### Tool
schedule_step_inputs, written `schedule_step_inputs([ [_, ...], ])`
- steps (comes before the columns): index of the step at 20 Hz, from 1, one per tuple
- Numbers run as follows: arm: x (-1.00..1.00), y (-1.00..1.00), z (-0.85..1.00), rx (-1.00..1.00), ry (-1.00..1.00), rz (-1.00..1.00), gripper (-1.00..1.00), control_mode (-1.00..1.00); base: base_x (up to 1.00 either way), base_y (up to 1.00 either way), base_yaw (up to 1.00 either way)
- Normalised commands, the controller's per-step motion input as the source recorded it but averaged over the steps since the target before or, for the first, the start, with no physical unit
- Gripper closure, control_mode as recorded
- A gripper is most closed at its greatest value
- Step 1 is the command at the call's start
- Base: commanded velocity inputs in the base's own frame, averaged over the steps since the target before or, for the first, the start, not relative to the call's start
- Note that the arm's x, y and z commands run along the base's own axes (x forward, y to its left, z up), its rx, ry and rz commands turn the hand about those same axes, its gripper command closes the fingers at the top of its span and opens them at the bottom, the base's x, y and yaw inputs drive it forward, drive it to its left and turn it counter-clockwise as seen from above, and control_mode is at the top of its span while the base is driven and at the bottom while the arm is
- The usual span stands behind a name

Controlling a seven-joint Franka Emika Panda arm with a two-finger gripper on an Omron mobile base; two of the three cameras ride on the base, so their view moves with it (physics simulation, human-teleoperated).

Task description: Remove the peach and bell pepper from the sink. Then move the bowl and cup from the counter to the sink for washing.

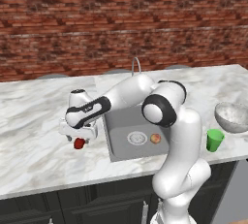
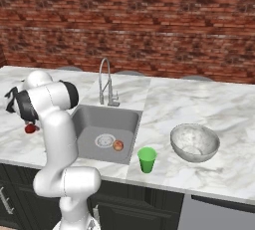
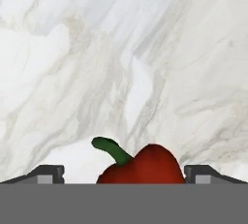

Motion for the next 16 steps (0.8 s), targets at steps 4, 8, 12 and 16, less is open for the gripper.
schedule_step_inputs([
  [4, -0.11, -0.01, 0.27, 0.0, -0.02, -0.03, -1.0, -1.0, 0.0, 0.0, 0.0],
  [8, -0.11, -0.09, 0.29, 0.0, -0.03, 0.0, -1.0, -1.0, 0.0, 0.0, 0.0],
  [12, -0.15, -0.25, 0.26, 0.0, -0.04, 0.0, -1.0, -1.0, 0.0, 0.0, 0.0],
  [16, -0.21, -0.31, 0.21, 0.0, -0.09, 0.0, -1.0, -1.0, 0.0, 0.0, 0.0],
])
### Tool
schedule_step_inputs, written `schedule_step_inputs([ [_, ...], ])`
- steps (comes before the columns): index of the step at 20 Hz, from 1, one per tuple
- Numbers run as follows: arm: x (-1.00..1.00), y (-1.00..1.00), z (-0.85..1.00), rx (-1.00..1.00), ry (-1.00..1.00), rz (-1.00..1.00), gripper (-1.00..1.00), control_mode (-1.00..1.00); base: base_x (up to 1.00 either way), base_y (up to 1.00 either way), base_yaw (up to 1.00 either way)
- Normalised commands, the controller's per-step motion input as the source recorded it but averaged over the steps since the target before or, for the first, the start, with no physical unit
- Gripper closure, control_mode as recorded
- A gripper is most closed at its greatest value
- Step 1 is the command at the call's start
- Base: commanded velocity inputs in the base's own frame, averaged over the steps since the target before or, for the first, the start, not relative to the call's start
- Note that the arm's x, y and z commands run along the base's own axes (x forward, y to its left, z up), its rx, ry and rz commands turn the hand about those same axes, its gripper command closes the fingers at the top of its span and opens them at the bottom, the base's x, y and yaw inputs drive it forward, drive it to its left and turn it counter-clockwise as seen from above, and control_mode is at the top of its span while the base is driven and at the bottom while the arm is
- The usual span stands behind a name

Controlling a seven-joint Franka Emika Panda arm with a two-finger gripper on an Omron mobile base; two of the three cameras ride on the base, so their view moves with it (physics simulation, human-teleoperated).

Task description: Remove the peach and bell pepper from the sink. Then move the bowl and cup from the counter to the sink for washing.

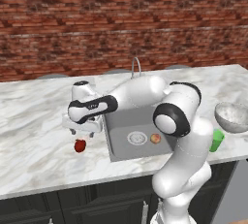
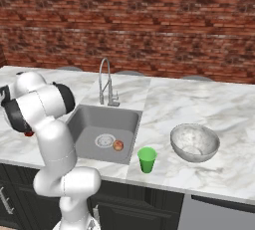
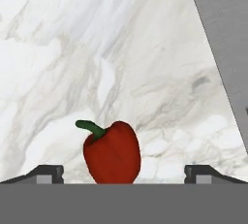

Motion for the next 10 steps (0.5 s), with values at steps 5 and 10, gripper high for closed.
schedule_step_inputs([
  [5, -0.25, -0.34, 0.21, 0.0, -0.07, 0.0, -1.0, -1.0, 0.0, 0.0, 0.0],
  [10, -0.26, -0.41, 0.17, 0.0, -0.05, 0.0, -1.0, -1.0, 0.0, 0.0, 0.0],
])
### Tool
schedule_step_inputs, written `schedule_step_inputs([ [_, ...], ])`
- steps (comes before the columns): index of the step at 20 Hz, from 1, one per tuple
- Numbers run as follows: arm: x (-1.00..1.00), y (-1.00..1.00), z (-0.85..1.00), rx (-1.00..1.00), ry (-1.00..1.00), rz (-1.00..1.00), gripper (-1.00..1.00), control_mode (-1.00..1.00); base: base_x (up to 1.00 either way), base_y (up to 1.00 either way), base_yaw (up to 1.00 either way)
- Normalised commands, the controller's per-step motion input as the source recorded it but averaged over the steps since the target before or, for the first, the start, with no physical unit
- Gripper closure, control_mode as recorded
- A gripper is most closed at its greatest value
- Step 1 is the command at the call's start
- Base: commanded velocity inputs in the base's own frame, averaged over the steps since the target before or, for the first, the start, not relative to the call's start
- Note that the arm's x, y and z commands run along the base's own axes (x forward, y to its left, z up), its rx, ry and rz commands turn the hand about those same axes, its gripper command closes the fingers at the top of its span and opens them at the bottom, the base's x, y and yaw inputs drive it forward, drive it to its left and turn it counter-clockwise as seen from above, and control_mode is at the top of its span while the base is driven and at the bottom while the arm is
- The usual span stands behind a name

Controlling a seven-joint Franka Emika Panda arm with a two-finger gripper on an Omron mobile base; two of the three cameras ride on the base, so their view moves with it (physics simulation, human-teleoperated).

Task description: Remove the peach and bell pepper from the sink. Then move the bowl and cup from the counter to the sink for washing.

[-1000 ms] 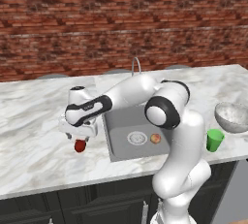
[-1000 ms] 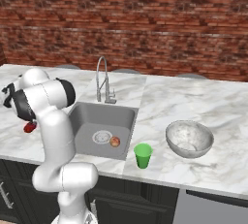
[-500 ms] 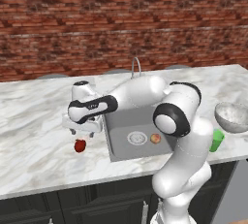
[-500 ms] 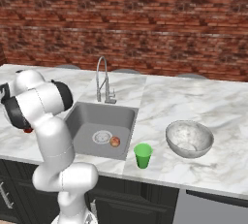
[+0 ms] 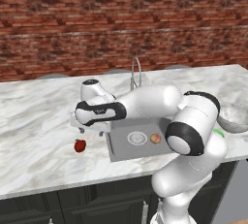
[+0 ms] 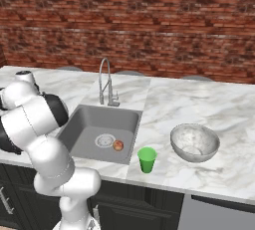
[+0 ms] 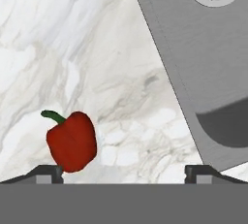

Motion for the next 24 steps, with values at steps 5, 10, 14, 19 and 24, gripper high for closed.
schedule_step_inputs([
  [5, -0.25, -0.45, 0.13, 0.0, 0.0, 0.0, -1.0, -1.0, 0.0, 0.0, 0.0],
  [10, -0.23, -0.46, 0.09, 0.0, 0.0, 0.0, -1.0, -1.0, 0.0, 0.0, 0.0],
  [14, -0.24, -0.48, 0.06, 0.0, 0.0, 0.0, -1.0, -1.0, 0.0, 0.0, 0.0],
  [19, -0.2, -0.5, 0.05, 0.01, 0.0, 0.0, -1.0, -1.0, 0.0, 0.0, 0.0],
  [24, -0.15, -0.5, 0.03, 0.02, 0.0, 0.01, -1.0, -1.0, 0.0, 0.0, 0.0],
])
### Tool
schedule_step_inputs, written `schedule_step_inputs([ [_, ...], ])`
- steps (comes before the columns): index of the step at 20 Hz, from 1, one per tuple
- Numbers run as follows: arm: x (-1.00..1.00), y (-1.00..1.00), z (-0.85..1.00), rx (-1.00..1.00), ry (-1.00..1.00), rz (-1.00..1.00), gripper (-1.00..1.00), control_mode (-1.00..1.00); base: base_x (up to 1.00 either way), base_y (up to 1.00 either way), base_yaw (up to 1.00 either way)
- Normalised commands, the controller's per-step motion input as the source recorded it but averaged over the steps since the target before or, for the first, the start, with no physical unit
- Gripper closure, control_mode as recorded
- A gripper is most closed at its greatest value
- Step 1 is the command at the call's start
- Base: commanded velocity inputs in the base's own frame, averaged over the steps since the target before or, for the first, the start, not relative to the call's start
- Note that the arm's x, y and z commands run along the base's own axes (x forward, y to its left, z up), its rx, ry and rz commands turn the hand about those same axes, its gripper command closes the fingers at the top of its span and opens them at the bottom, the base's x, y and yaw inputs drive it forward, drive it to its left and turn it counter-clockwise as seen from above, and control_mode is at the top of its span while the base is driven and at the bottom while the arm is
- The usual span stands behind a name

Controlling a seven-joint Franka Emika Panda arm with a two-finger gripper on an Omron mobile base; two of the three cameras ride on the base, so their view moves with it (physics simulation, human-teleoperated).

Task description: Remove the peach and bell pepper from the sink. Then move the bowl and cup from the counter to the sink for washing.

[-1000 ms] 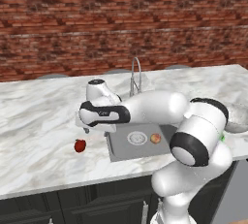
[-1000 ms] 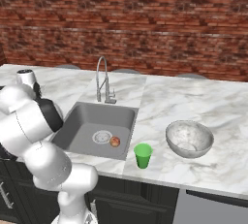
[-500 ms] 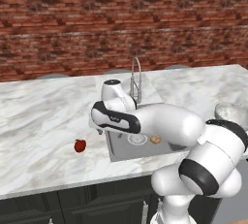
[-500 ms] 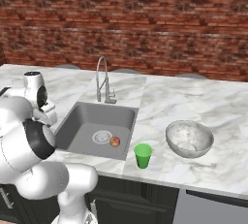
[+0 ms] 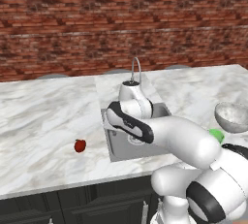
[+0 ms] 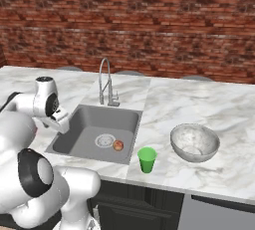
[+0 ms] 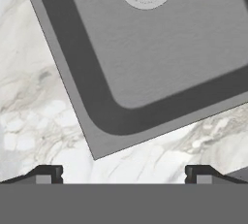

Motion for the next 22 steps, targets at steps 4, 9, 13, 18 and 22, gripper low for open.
schedule_step_inputs([
  [4, -0.09, -0.5, 0.0, 0.02, 0.0, 0.03, -1.0, -1.0, 0.0, 0.0, 0.0],
  [9, -0.05, -0.5, 0.0, 0.03, 0.0, 0.06, -1.0, -1.0, 0.0, 0.0, 0.0],
  [13, -0.02, -0.5, 0.0, 0.03, 0.0, 0.07, -1.0, -1.0, 0.0, 0.0, 0.0],
  [18, 0.0, -0.48, 0.0, 0.03, 0.0, 0.09, -1.0, -1.0, 0.0, 0.0, 0.0],
  [22, 0.0, -0.47, 0.0, 0.03, 0.0, 0.11, -1.0, -1.0, 0.0, 0.0, 0.0],
])
